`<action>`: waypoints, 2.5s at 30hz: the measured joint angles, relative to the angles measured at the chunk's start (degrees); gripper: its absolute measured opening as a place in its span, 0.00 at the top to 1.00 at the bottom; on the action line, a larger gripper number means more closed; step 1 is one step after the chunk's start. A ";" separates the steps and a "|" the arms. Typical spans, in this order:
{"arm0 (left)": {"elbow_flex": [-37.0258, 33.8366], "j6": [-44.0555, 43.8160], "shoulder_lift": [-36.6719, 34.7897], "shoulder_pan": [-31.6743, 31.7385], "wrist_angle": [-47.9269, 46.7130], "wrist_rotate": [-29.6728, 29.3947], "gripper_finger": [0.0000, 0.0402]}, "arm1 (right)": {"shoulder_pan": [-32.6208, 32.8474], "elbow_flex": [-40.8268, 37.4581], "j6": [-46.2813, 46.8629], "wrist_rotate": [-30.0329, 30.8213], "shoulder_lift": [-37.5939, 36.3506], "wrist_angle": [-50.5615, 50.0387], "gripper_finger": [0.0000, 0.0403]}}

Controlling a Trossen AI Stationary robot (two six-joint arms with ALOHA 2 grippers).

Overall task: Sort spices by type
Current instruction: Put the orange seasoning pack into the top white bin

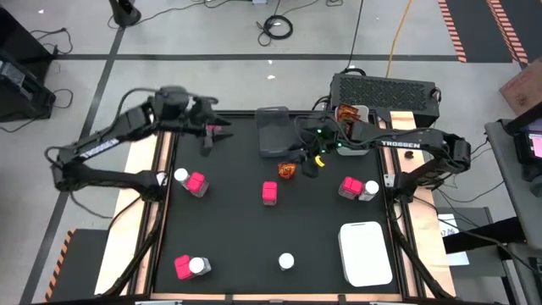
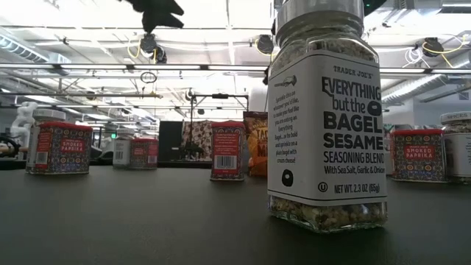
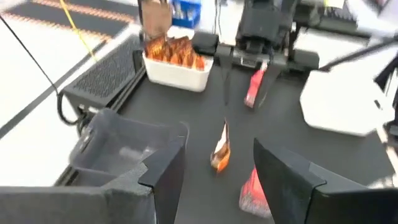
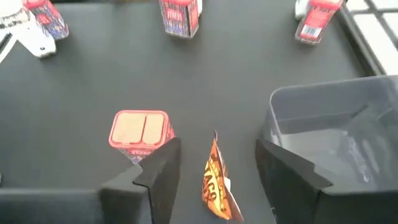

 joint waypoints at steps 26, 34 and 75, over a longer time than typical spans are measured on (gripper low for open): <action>-17.15 -8.72 -5.02 -4.31 15.28 3.21 0.52 | -0.05 1.90 -4.26 2.18 15.79 -1.03 0.55; -17.10 -8.33 -5.02 -4.35 15.39 3.19 0.52 | -0.02 1.90 -3.72 1.74 14.39 -0.58 0.95; -17.08 -8.16 -5.02 -4.33 15.91 2.93 0.52 | -37.82 12.47 12.29 37.12 -8.02 -25.02 1.00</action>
